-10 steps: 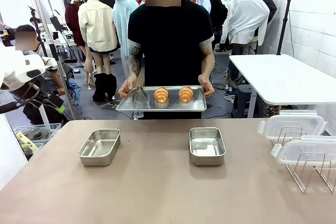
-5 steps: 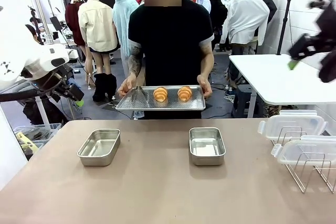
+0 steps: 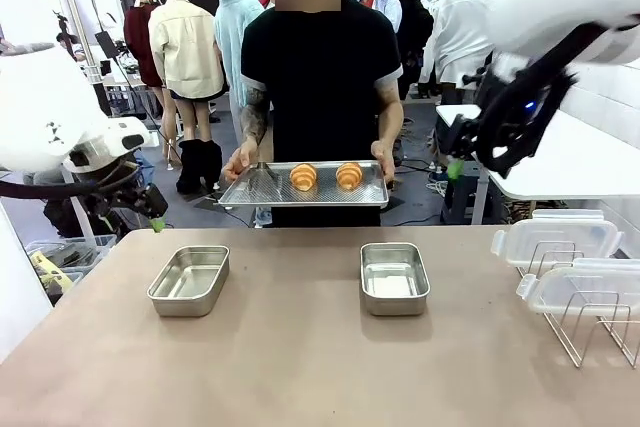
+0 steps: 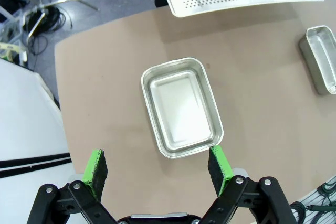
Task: Place the bread in airtight containers.
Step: Lift both Airtight Container, then once an object is inside an Airtight Container , place the container in the center of the table.
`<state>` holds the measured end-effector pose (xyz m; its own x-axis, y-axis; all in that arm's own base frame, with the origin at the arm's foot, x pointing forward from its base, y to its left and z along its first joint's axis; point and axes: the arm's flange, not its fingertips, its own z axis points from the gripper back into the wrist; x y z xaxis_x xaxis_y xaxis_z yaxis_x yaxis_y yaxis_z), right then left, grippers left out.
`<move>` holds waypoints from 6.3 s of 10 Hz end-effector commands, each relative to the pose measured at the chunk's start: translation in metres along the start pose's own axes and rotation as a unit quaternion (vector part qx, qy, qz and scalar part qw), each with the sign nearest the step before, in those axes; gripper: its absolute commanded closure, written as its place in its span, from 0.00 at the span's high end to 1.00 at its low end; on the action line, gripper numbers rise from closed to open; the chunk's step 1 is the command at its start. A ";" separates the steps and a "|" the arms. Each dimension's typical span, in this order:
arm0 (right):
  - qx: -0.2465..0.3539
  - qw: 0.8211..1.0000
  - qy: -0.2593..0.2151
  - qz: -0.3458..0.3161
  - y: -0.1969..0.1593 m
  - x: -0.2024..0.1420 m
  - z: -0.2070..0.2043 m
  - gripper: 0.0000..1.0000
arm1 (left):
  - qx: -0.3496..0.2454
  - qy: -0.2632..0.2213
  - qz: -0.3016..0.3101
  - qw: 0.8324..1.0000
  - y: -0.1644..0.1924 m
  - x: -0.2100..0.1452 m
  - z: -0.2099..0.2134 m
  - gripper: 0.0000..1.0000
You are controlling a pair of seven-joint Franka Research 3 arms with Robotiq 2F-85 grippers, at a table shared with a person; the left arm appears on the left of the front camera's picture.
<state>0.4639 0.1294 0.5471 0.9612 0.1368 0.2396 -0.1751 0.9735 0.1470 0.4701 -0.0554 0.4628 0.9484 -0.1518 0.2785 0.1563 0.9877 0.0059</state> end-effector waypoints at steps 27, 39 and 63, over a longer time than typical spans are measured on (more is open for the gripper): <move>-0.070 0.994 0.078 -0.029 0.023 0.072 -0.275 0.49 | -0.026 0.134 0.059 0.989 0.019 0.050 -0.165 0.61; -0.061 0.993 0.079 -0.056 0.026 0.080 -0.271 0.00 | -0.028 0.124 0.074 0.989 0.010 0.039 -0.147 0.00; -0.017 0.992 0.078 -0.097 0.016 0.042 -0.126 0.00 | 0.026 0.050 0.071 0.996 -0.044 0.008 -0.020 0.00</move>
<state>0.5284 0.1740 0.4366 0.9990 -0.0243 0.0386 0.0187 0.9903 0.1379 0.4755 -0.1020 0.4430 0.9850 -0.0126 0.1719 0.0084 0.9996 0.0252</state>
